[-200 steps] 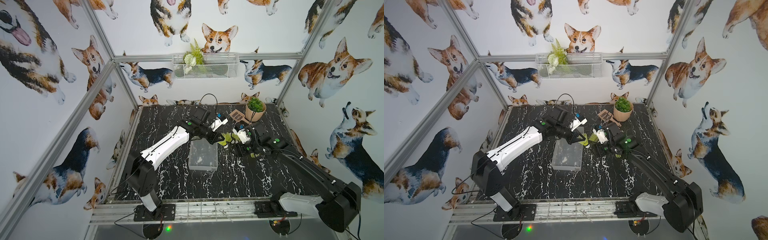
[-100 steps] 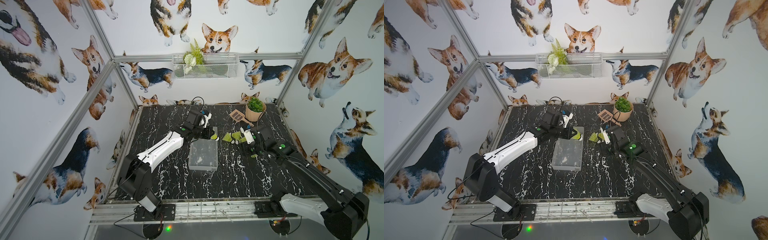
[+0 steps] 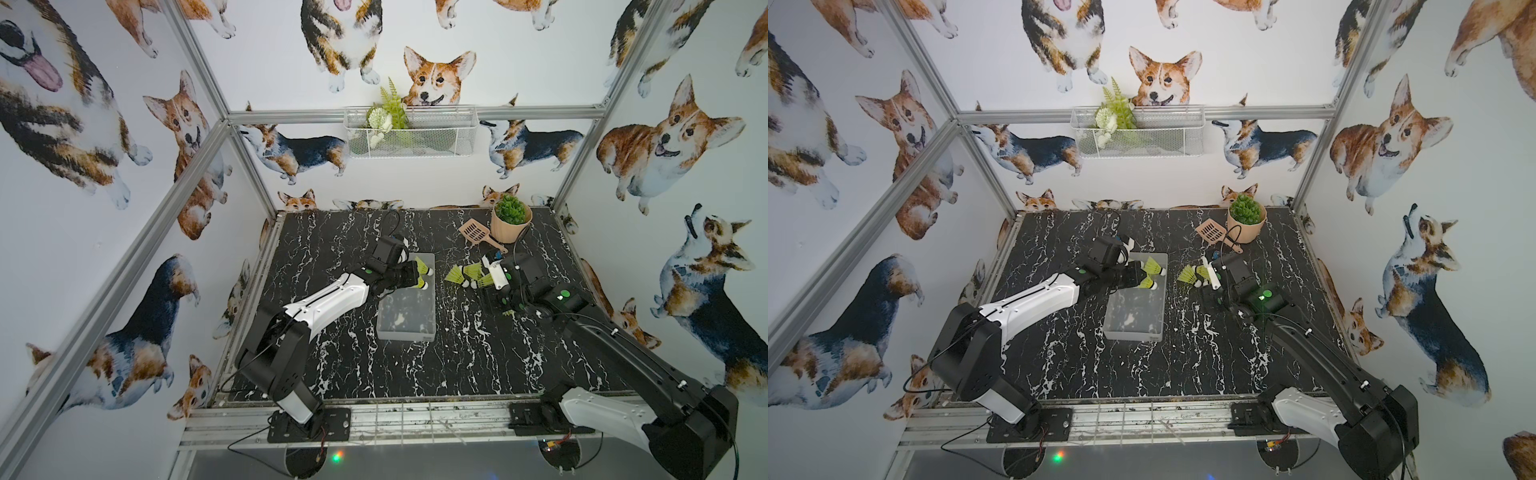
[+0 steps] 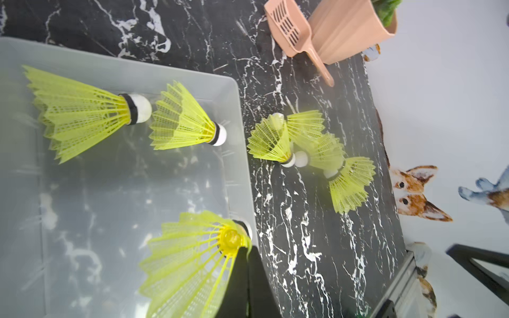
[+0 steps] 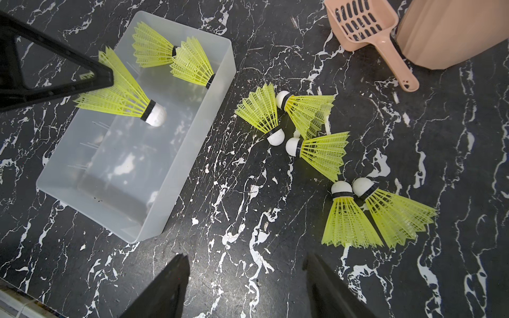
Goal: Put the shuttlecocks into the storage box
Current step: Place the shuttlecock in the storage box.
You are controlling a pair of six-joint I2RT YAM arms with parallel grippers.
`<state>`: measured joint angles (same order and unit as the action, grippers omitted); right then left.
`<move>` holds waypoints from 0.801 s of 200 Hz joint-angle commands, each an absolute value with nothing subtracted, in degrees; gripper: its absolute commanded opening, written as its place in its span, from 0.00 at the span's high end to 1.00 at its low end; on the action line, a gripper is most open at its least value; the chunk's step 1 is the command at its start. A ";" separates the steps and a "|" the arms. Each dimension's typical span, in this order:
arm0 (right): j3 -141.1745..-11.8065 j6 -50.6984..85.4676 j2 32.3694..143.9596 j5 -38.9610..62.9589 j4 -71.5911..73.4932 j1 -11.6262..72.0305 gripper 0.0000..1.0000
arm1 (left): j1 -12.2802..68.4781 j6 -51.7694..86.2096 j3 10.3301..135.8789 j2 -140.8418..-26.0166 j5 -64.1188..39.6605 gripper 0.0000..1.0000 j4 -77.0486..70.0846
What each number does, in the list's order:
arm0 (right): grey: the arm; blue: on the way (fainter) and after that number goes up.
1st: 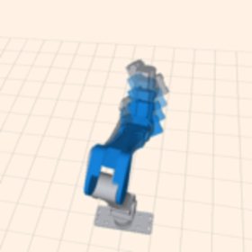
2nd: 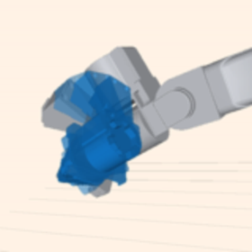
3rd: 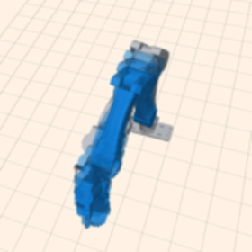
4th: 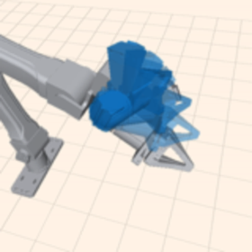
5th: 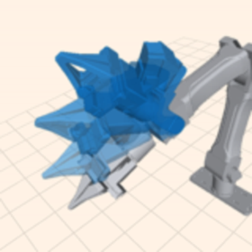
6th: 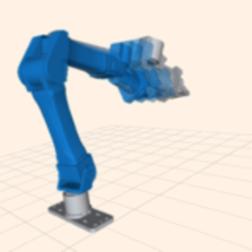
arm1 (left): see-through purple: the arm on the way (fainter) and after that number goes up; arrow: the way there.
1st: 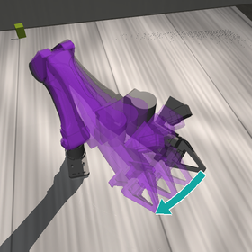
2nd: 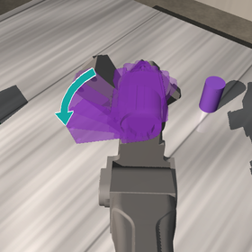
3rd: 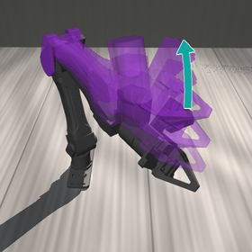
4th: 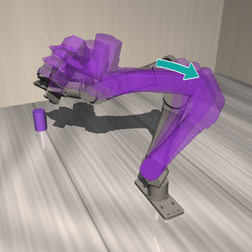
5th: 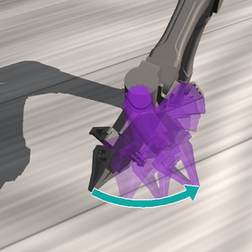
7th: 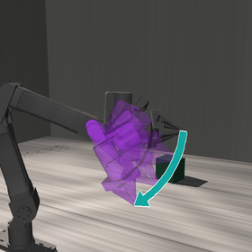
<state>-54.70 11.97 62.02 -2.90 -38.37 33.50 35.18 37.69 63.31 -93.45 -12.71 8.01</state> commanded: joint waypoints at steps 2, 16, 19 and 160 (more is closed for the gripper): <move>-54.41 12.86 61.79 -2.73 -36.30 33.50 0.29 | 34.94 41.65 62.19 -94.69 -10.01 1.00 1.69; -54.28 13.01 61.77 -2.72 -36.38 33.54 0.29 | 34.98 43.56 61.47 -96.50 -9.41 1.00 0.13; -54.26 13.01 61.70 -2.72 -36.35 33.54 0.29 | 34.90 43.95 61.24 -96.71 -9.43 1.00 -0.47; -53.25 13.08 60.47 -3.16 -36.87 33.53 0.29 | 34.63 52.48 59.37 -105.68 -11.67 1.00 -14.70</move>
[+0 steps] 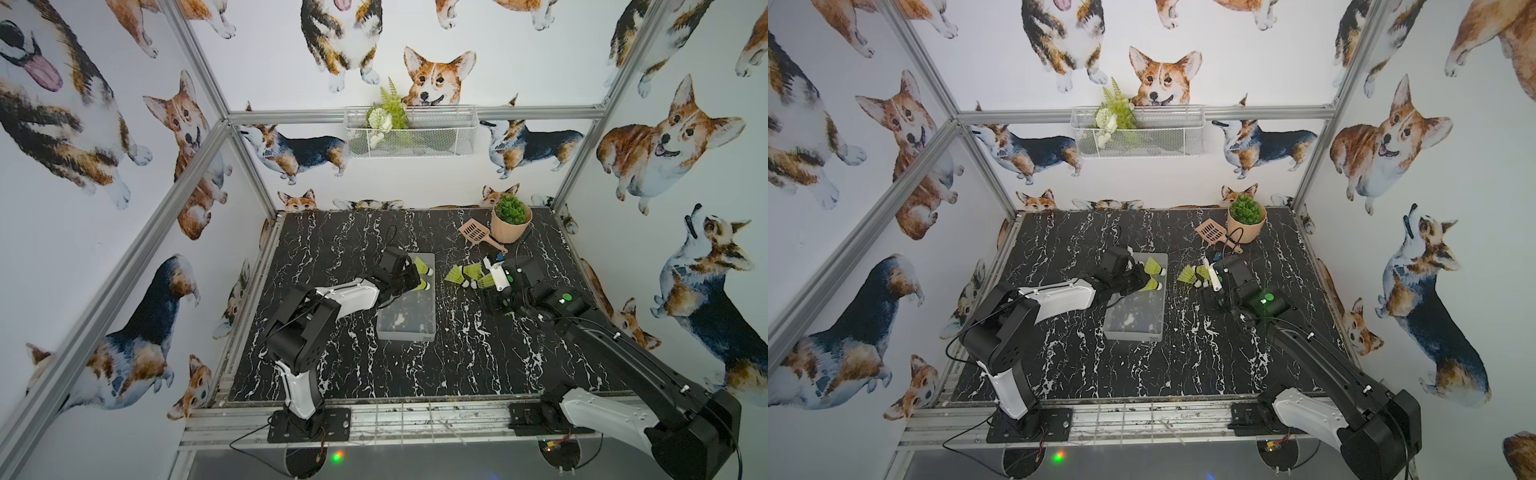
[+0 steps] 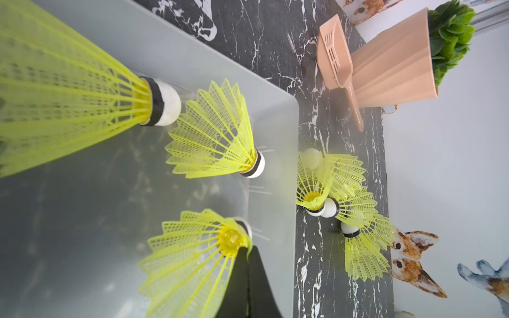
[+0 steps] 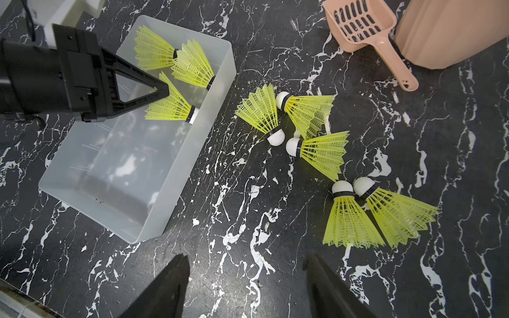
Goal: Put the shuttlecocks into the storage box
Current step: Place the shuttlecock in the storage box.
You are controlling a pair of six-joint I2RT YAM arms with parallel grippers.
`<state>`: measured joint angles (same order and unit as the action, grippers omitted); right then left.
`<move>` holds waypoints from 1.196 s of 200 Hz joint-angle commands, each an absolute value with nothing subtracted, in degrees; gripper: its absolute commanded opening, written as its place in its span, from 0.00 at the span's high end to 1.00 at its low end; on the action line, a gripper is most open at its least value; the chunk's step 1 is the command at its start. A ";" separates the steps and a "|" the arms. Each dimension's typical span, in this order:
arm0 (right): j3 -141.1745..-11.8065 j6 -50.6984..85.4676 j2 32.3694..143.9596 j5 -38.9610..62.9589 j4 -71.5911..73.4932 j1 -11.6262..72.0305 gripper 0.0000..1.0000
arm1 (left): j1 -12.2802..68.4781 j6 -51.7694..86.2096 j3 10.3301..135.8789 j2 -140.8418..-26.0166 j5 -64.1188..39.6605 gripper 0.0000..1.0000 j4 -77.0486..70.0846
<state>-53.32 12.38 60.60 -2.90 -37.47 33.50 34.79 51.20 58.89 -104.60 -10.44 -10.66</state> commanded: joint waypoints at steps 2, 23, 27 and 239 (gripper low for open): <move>-53.26 13.09 60.45 -3.21 -36.88 33.56 0.29 | 34.63 52.54 59.40 -105.74 -11.68 1.00 -14.84; -53.17 12.94 60.46 -3.34 -37.03 33.54 0.29 | 34.63 52.85 59.24 -106.59 -12.20 1.00 -15.99; -53.17 13.00 60.47 -3.34 -37.07 33.52 0.29 | 34.58 52.87 59.32 -106.68 -12.16 1.00 -16.00; -52.38 13.36 60.03 -3.43 -36.96 33.49 0.29 | 34.10 46.90 62.30 -105.92 -9.76 0.60 -9.39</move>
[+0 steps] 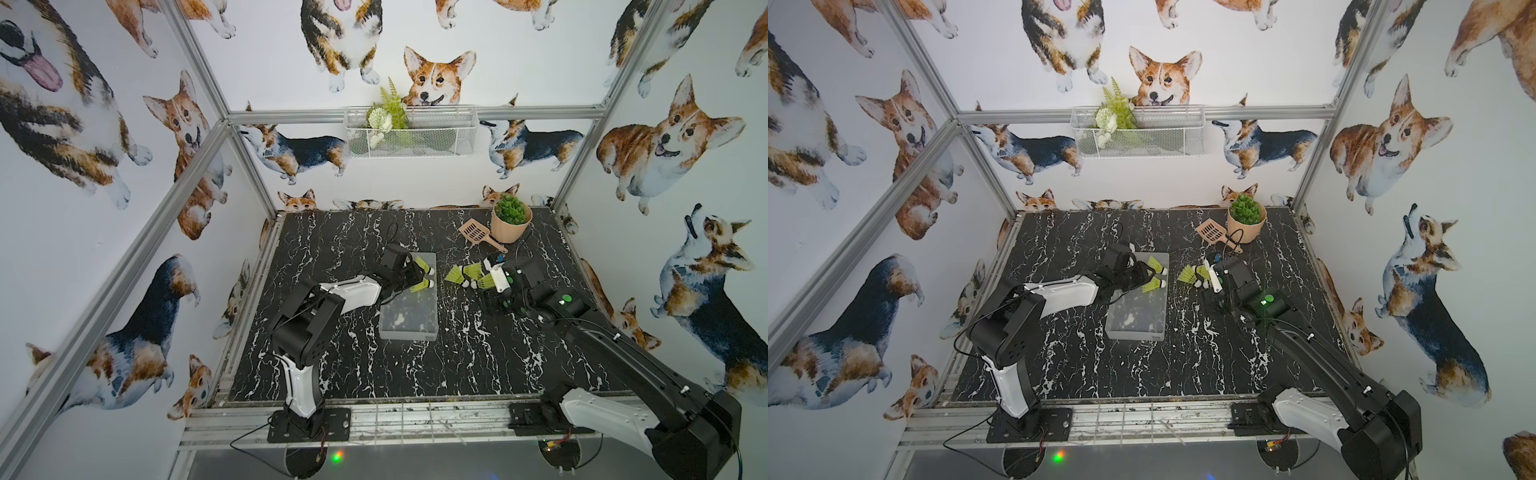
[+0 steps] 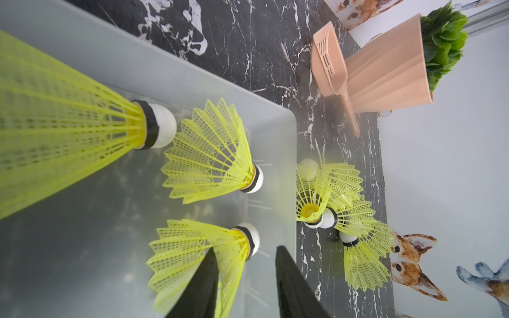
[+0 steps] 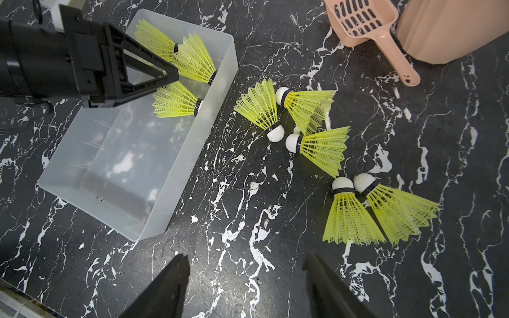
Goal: Put the shuttlecocks into the storage box
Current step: Place the shuttlecock in the storage box.
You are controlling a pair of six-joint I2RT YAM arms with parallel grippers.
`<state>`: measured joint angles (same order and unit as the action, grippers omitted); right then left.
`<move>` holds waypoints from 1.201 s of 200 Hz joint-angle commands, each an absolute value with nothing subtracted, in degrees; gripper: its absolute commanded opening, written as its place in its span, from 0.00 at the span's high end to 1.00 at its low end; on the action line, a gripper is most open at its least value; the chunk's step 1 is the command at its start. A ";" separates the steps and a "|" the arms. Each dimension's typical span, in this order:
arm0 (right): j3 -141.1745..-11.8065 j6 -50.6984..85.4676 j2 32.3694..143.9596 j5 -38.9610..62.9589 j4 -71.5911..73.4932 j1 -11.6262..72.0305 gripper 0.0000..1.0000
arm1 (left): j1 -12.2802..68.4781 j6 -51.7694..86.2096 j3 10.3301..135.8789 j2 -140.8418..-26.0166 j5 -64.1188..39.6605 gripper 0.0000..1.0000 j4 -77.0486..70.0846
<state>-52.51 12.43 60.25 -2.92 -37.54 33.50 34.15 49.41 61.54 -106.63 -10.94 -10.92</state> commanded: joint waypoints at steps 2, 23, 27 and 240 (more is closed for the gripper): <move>-52.38 13.32 60.03 -3.43 -36.95 33.51 0.29 | 34.10 46.86 62.38 -105.91 -9.78 0.60 -9.34; -52.29 13.43 60.03 -3.43 -37.00 33.49 0.29 | 34.03 45.49 63.50 -106.00 -9.69 0.59 -7.98; -52.29 13.44 60.03 -3.43 -36.96 33.50 0.29 | 34.09 45.24 63.81 -106.08 -9.59 0.59 -7.61; -48.04 17.07 58.35 -3.99 -37.63 24.77 0.31 | 33.32 27.90 60.70 -77.30 4.26 0.55 13.90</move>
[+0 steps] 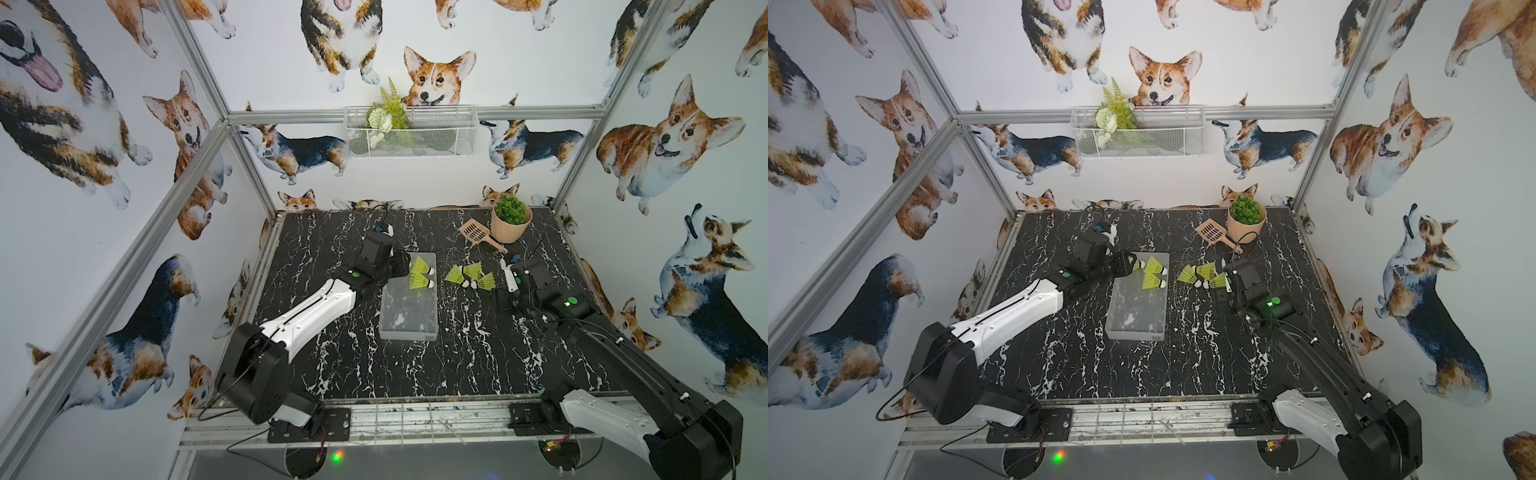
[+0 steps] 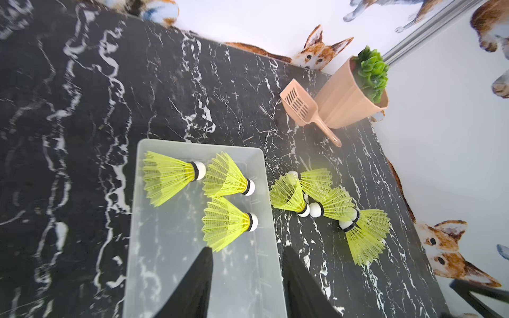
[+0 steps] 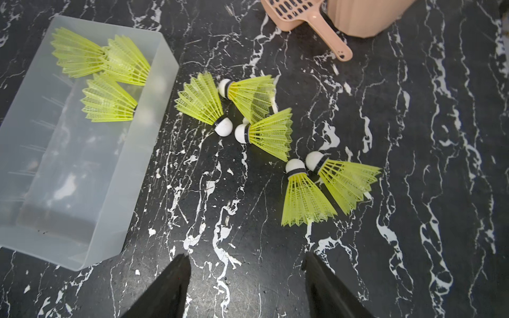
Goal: Put the shuttlecocks into the storage box
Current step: Place the shuttlecock in the storage box, then adjust the shuttlecock at the center of the board.
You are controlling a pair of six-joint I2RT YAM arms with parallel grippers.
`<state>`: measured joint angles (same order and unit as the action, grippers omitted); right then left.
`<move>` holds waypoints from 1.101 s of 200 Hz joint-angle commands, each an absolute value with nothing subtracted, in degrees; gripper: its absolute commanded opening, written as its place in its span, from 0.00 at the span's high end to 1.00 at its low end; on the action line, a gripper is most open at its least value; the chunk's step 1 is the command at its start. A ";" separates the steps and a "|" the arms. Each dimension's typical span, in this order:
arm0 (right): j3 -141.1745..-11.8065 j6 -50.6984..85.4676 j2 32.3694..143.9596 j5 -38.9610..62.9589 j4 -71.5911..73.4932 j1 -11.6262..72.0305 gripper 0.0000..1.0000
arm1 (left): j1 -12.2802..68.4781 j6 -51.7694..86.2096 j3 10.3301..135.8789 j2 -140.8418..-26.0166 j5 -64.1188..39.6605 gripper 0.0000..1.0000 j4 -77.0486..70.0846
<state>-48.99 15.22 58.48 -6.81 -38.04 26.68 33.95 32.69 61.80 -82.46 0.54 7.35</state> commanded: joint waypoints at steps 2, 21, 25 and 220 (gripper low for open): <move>-48.00 17.10 58.42 -3.90 -37.62 24.69 0.31 | 33.29 27.72 60.66 -76.81 4.40 0.55 14.22; -47.99 17.19 59.77 -3.69 -38.04 23.55 0.31 | 32.92 26.56 59.39 -72.15 5.22 0.53 17.59; -48.07 17.21 60.17 -3.69 -38.19 23.28 0.31 | 32.87 26.47 59.06 -71.23 5.47 0.53 18.17; -60.54 8.96 89.98 -6.04 -39.86 15.03 0.23 | 31.11 27.08 51.30 -56.87 5.58 0.49 24.04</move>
<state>-58.48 10.26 87.24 -4.56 -38.20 14.98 31.18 27.62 51.62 -57.19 5.26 23.44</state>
